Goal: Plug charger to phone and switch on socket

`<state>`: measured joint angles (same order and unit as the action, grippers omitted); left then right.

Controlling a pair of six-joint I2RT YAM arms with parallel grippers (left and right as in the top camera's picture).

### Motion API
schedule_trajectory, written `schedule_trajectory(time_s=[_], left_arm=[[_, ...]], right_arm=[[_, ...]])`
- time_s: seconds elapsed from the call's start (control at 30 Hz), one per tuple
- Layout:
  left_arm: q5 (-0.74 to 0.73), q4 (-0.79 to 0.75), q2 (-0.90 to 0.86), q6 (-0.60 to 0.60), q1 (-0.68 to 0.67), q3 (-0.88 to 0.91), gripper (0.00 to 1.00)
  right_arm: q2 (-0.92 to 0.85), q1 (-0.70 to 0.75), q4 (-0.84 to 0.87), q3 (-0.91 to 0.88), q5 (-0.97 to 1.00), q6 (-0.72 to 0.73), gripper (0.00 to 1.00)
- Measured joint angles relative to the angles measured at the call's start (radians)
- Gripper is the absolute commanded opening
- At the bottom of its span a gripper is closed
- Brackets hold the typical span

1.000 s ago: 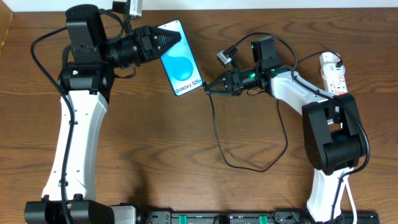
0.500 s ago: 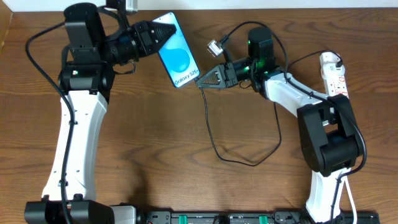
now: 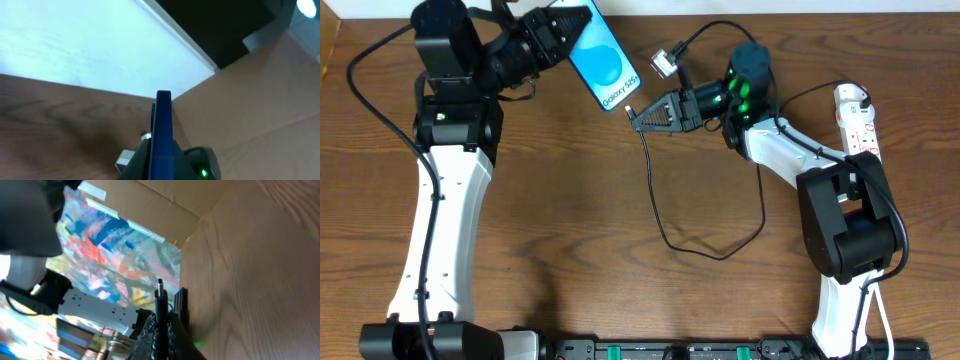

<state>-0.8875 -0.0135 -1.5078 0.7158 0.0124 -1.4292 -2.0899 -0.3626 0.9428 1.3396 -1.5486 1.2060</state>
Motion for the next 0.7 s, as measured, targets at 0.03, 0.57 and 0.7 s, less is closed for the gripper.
schedule_trajectory(time_s=[0.03,0.57,0.7], left_arm=[[0.005,-0.006,0.0,0.018,0.0,0.0,0.07],[-0.167,-0.021,-0.046,0.235,0.183,0.0,0.07],[-0.218,-0.021,-0.098,0.249,0.18,0.0,0.07]], right_arm=[[0.0,0.0,0.05,0.0,0.0,0.032,0.01],[-0.001,-0.003,0.547,0.0,0.002,0.534,0.01],[-0.001,-0.018,0.549,0.0,0.002,0.56,0.01]])
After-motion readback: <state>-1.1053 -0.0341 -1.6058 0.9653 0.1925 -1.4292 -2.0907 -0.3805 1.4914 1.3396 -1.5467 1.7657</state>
